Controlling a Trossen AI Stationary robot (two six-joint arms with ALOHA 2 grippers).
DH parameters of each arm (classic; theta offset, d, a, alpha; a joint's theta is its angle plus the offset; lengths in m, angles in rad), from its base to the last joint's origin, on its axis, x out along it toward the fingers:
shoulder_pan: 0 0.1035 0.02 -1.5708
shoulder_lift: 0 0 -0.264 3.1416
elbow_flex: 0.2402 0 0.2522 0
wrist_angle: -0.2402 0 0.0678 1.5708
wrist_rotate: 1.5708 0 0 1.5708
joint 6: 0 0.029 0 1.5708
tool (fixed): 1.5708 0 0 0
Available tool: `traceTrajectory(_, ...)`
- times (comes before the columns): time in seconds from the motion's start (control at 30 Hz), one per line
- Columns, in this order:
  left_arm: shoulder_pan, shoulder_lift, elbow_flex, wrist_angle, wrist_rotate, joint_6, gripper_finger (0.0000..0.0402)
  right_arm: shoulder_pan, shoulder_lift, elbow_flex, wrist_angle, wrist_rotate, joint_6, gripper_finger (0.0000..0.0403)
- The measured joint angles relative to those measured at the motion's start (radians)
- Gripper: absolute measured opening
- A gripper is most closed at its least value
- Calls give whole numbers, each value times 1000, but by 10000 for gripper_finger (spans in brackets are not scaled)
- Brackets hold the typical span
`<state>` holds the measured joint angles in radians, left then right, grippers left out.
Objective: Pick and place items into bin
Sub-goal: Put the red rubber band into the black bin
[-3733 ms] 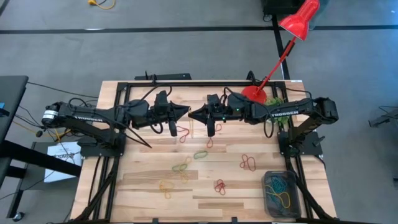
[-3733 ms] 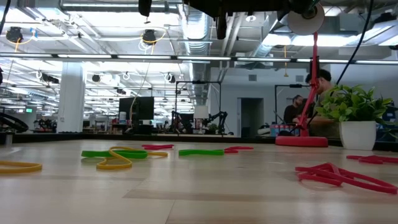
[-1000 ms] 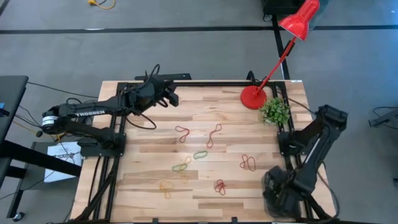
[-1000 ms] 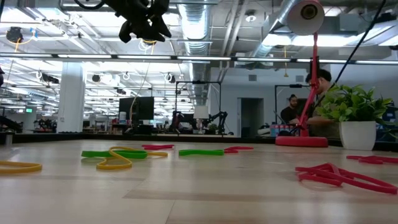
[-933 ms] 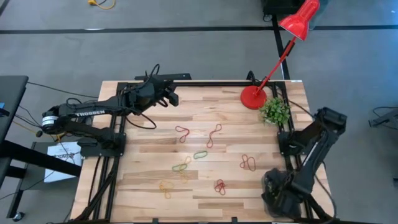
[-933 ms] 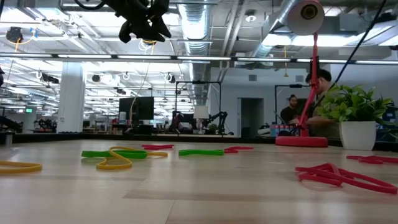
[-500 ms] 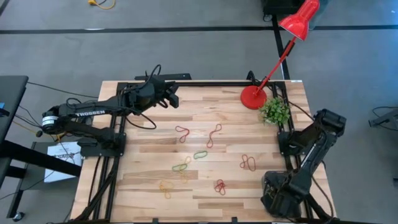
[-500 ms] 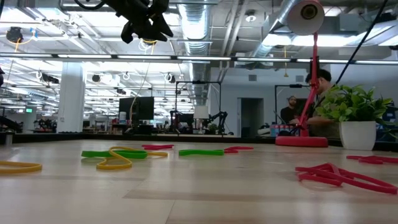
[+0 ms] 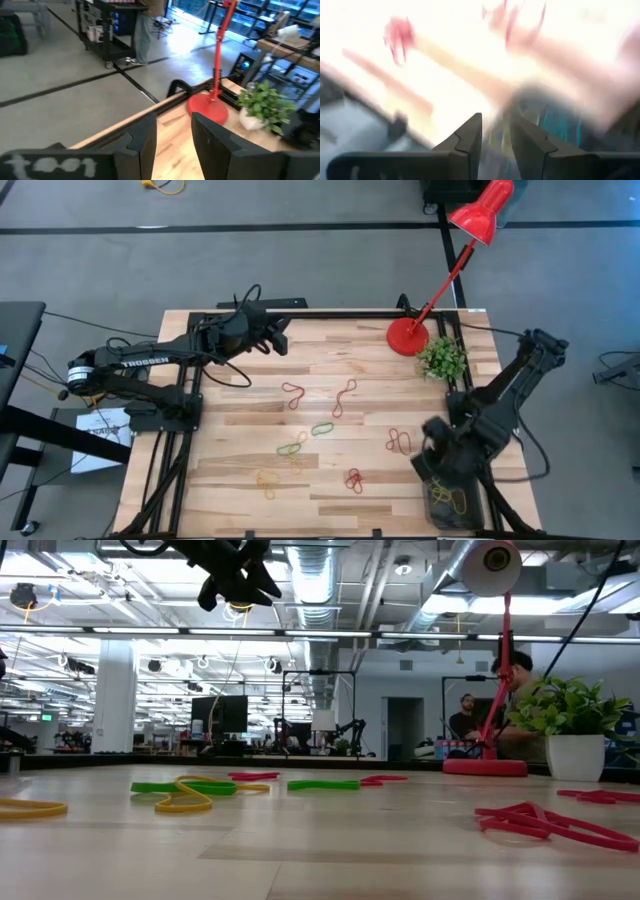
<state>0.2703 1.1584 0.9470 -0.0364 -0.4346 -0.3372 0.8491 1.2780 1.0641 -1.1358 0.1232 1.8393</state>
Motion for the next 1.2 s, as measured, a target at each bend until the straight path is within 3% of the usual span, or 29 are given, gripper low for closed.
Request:
traceTrajectory(0.13,0,0,0,-4,61,-30,112,-120,-16,0,-85,171,-142,93)
traceTrajectory(0.23,-1,0,0,-28,101,-40,112,-235,-15,0,-93,223,-267,93)
traceTrajectory(0.33,-1,0,0,-72,143,-91,112,-359,-14,0,-79,174,-412,93)
traceTrajectory(0.57,-1,0,0,-210,172,-201,112,-578,-14,-9,-51,-79,-693,93)
traceTrajectory(0.77,-1,0,0,-246,172,-234,112,-618,-14,-105,69,-105,-745,93)
traceTrajectory(0.97,-1,0,0,-244,169,-228,112,-600,-14,-218,178,-207,-740,95)
traceTrajectory(1.2,-1,0,0,-244,168,-227,112,-600,-14,-293,191,-229,-712,128)
